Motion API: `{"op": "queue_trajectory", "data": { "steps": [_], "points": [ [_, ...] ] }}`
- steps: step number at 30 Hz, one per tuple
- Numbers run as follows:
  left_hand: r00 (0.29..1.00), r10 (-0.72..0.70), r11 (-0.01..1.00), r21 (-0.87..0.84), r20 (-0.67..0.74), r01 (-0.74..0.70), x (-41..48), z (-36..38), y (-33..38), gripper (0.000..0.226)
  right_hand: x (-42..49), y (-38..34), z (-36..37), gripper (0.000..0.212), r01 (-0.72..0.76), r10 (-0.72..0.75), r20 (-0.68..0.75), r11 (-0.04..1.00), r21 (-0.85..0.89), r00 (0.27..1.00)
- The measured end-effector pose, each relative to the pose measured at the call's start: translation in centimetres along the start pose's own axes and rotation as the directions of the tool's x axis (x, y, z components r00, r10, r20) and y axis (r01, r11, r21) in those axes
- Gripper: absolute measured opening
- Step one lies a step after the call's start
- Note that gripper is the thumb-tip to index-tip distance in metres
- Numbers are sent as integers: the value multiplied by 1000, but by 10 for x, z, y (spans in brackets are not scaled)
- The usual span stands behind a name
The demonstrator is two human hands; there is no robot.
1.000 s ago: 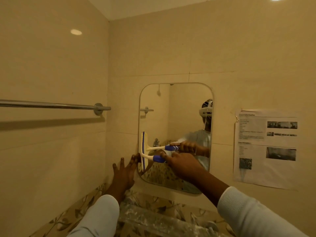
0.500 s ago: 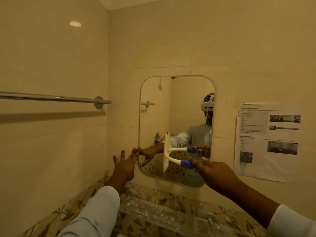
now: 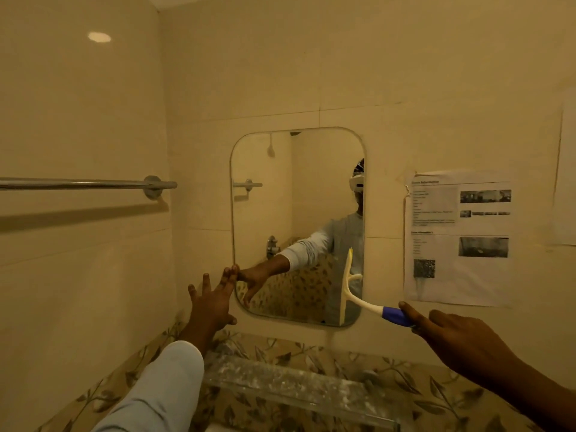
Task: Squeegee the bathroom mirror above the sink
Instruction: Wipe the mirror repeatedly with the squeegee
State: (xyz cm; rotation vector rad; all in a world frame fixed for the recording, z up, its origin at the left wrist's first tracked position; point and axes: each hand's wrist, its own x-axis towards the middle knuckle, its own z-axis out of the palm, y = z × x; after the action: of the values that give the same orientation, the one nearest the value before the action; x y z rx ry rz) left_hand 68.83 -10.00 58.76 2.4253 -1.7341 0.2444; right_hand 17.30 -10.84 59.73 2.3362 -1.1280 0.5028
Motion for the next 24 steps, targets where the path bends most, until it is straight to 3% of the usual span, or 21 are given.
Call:
{"op": "queue_trajectory", "data": {
  "steps": [5,10,15,17,20,24],
  "points": [
    [1000,-5,1000,-20,-4,5,1,2,2,130,10,-45,9,114,143,-142,39,989,-26,989],
    [1000,-12,999,-33,7,12,1,2,1,127,63,-119,35,91,321,-319,32,946,-44,947],
    [1000,7,1000,-6,10,-7,1,0,-4,125,108,-170,42,86,298,-311,113,947,119,944],
    [1000,8,1000,-2,26,-8,1,-2,-4,127,119,-180,50,78,225,-230,6,960,163,973],
    [999,-10,1000,10,40,9,1,-6,-3,128,129,-181,58,73,142,-149,5,952,272,989],
    [999,-19,1000,18,47,18,1,-7,-1,126,129,-184,68,77,107,-124,45,955,275,991]
  ]
}}
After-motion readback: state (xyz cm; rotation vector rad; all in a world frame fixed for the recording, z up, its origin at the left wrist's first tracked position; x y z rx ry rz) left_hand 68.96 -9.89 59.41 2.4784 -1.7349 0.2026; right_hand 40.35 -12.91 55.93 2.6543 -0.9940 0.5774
